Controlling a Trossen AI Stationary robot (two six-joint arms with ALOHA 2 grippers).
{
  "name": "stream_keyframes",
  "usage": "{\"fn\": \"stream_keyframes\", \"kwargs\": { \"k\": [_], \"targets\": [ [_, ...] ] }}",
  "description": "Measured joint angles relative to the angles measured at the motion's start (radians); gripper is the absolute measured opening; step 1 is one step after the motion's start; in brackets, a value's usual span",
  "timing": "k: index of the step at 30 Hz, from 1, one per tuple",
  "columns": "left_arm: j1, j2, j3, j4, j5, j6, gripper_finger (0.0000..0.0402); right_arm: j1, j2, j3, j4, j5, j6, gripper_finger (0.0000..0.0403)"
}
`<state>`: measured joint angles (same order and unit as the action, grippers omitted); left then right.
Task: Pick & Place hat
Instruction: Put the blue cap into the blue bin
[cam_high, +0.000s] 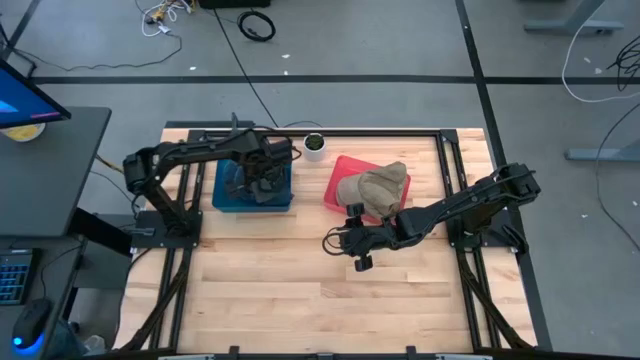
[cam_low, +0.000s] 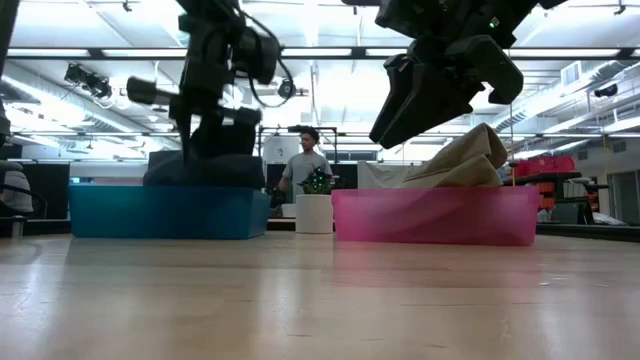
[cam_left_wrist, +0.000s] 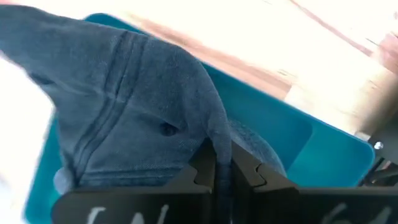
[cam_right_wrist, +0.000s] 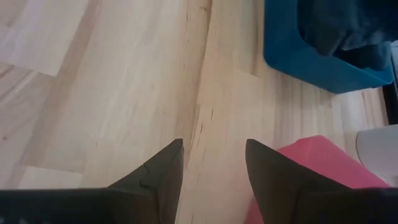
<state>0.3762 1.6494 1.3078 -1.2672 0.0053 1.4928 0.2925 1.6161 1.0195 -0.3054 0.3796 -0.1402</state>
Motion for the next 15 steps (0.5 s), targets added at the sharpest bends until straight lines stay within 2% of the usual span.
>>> {"fn": "stream_keyframes", "kwargs": {
  "k": [8,13,15],
  "targets": [
    [0.004,0.092,-0.098,0.014,0.028,0.012,0.0016,-0.015,0.0,0.0,-0.012,-0.008,0.0,0.0178],
    [0.004,0.105,-0.097,0.021,0.047,0.004,0.0026,-0.018,0.0,0.0,-0.018,-0.008,-0.004,0.0178],
    [0.004,0.105,-0.098,0.033,0.069,-0.049,0.0031,-0.018,0.0,0.0,-0.019,-0.008,-0.003,0.0178]
  ]
}}
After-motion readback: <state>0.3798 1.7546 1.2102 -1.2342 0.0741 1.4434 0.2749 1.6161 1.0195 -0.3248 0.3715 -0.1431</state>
